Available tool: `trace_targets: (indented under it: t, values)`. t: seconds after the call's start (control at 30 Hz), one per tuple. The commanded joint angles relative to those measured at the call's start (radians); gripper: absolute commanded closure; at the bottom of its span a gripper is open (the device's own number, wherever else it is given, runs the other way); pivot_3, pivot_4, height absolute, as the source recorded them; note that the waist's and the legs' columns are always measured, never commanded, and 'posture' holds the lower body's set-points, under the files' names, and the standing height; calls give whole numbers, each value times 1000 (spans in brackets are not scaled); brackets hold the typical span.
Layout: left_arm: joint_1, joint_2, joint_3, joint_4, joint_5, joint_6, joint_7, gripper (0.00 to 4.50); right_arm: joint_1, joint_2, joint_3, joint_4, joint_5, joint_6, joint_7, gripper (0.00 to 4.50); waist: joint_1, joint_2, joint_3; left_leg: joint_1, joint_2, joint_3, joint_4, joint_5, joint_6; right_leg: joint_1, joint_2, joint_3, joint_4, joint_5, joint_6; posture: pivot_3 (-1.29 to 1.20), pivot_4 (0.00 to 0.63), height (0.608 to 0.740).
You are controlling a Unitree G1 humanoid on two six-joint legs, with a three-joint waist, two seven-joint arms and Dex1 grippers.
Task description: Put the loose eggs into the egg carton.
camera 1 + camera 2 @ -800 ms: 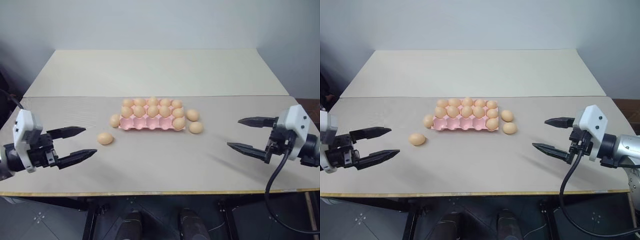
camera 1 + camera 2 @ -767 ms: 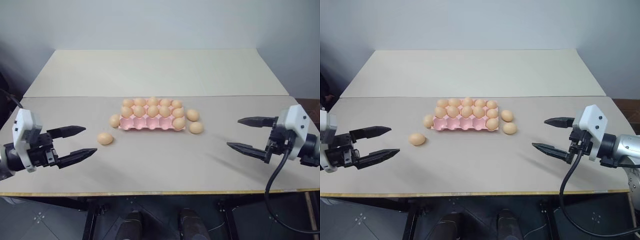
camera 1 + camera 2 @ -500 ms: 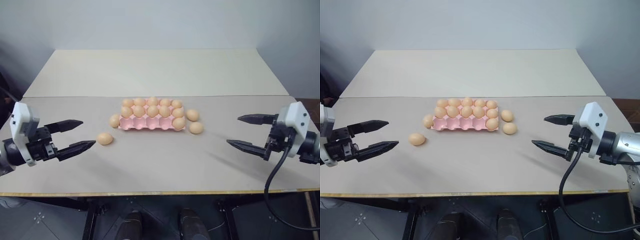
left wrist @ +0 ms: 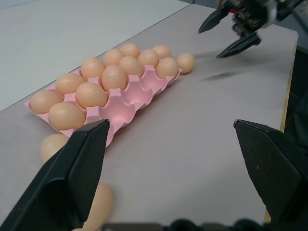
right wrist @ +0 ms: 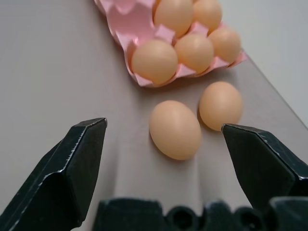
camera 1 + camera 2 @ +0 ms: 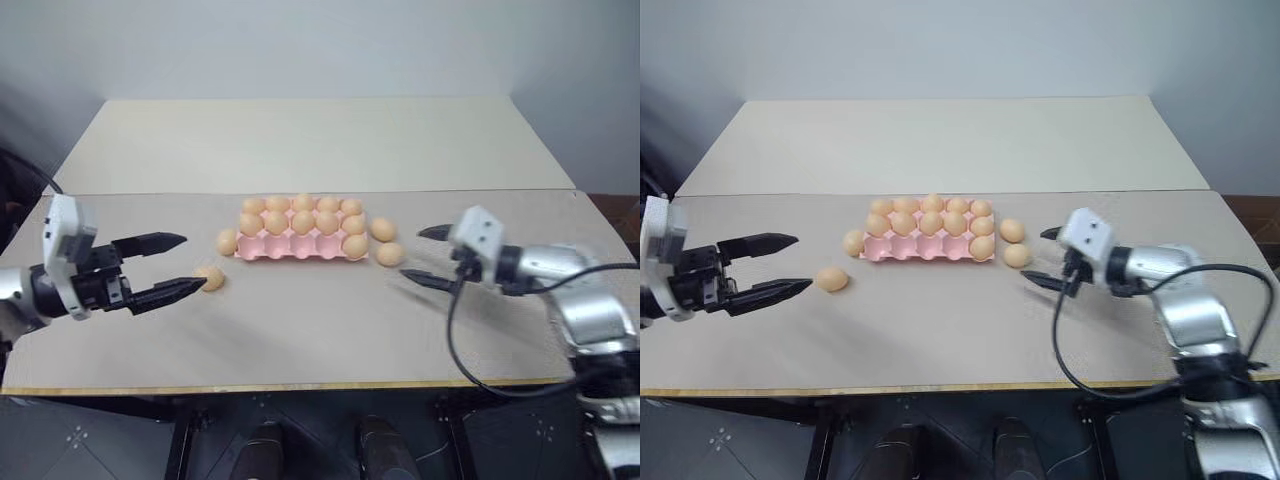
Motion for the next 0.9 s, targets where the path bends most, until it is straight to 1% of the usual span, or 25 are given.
trace_targets:
  t: [0.03,0.17,0.27,0.43,0.47,0.5,0.6,0.67,0.8,0.9]
  values:
    - [-11,11,16,-9,-8,-15,-9,0,-67,31,30,94,-58,-83,-6,52,1,0,0,0,0,0,0,0,0,0,0,0,0,0,0,0,150,740]
    - [8,12,33,-23,-10,-11,-9,0,-123,75,69,213,-118,-137,-22,52,2,0,0,1,0,0,0,0,0,1,0,0,0,0,0,0,150,740]
    - [23,15,49,-36,-15,-6,-8,0,-143,92,71,252,-127,-153,-13,600,1,0,0,1,0,0,0,0,0,1,0,0,0,0,0,0,150,740]
    - [38,18,63,-49,-20,0,-1,0,-137,89,64,252,-138,-165,0,2363,2,0,0,1,0,0,0,0,0,1,0,0,0,0,0,0,150,740]
    - [39,18,65,-52,-21,1,1,0,-133,86,59,242,-136,-161,1,2584,2,0,0,1,0,0,0,0,0,1,0,0,0,0,0,0,150,740]
    - [42,17,68,-55,-22,2,2,0,-127,78,48,216,-127,-150,4,2672,2,0,0,1,0,0,0,0,0,1,0,0,1,0,0,0,150,740]
    - [50,17,78,-61,-22,4,3,0,-108,39,17,93,-85,-101,42,2672,2,0,0,1,0,0,0,0,0,0,0,0,0,0,0,0,150,740]
    - [53,17,84,-60,-22,4,3,0,-110,33,8,22,-62,-66,57,2672,2,0,0,0,0,0,0,0,0,0,0,0,0,0,0,0,150,740]
    - [41,15,76,-51,-18,0,9,0,-174,101,40,-49,-57,18,29,2672,-5,0,0,2,1,0,0,0,0,1,1,1,1,0,0,0,150,740]
    - [32,13,66,-48,-15,-3,13,0,-227,174,81,-12,-90,32,-4,2672,-8,0,0,3,2,0,0,0,0,1,3,1,1,1,-1,0,150,740]
